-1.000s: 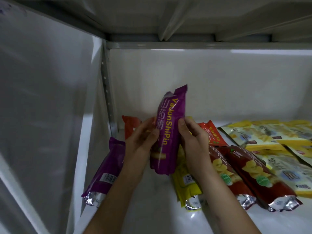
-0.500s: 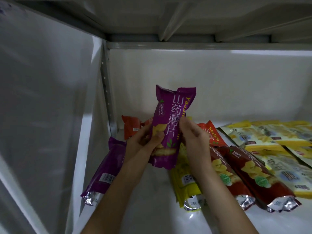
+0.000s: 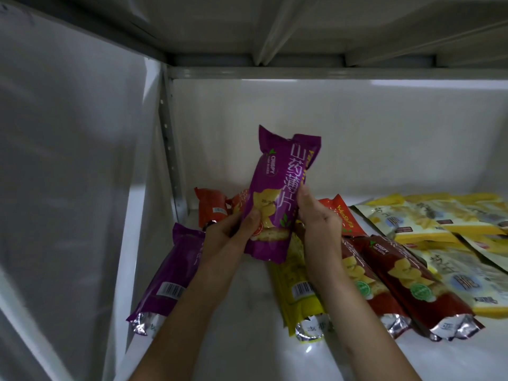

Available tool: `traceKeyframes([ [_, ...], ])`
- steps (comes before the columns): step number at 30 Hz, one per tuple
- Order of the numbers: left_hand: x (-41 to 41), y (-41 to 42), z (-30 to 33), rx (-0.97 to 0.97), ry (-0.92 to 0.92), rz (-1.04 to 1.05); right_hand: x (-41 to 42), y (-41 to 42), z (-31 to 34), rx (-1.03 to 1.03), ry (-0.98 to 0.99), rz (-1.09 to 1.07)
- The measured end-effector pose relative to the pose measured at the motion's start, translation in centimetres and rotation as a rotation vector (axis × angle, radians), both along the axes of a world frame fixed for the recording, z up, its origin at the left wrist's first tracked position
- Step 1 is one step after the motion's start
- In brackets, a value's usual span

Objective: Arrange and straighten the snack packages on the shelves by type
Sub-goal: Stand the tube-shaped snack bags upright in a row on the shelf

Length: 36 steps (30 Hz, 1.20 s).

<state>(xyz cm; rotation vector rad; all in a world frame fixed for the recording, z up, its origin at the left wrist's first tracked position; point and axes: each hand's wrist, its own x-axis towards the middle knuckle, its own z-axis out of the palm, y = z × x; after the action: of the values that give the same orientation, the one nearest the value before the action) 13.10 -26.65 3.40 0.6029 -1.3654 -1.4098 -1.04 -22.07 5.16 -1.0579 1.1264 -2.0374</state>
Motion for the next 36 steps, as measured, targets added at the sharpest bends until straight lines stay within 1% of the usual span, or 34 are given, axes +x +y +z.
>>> traceKeyframes([
  [3,0.1,-0.2,0.1,-0.006,0.034,0.036,0.3,-0.2,-0.3,0.025,0.046,0.039],
  [7,0.0,-0.3,0.2,0.073,0.111,-0.013,0.1,-0.9,-0.9,-0.026,0.143,-0.019],
  [9,0.0,-0.3,0.3,0.076,0.108,-0.003,0.1,-0.9,-1.1,-0.018,0.176,-0.02],
  [11,0.2,-0.2,0.4,0.075,0.101,0.026,0.3,-0.7,-1.0,0.016,0.189,0.023],
  [15,0.6,-0.5,0.4,0.058,0.071,0.052,0.5,-0.1,-0.4,0.052,0.105,0.1],
  [19,0.3,-0.1,0.2,0.051,0.013,0.013,0.4,0.0,0.0,0.03,0.053,0.033],
  [24,0.1,-0.3,1.1,0.138,0.08,0.026,0.8,-0.1,-0.2,0.002,0.066,0.016],
  [29,0.6,-0.1,0.8,0.095,0.011,0.033,0.7,0.0,-0.1,0.098,0.052,0.132],
  [32,0.9,0.0,0.8,0.071,-0.018,0.032,0.8,0.0,0.3,0.099,-0.002,0.08],
  [36,0.9,0.0,0.9,0.084,-0.008,-0.013,0.4,-0.1,0.1,0.081,-0.001,0.026],
])
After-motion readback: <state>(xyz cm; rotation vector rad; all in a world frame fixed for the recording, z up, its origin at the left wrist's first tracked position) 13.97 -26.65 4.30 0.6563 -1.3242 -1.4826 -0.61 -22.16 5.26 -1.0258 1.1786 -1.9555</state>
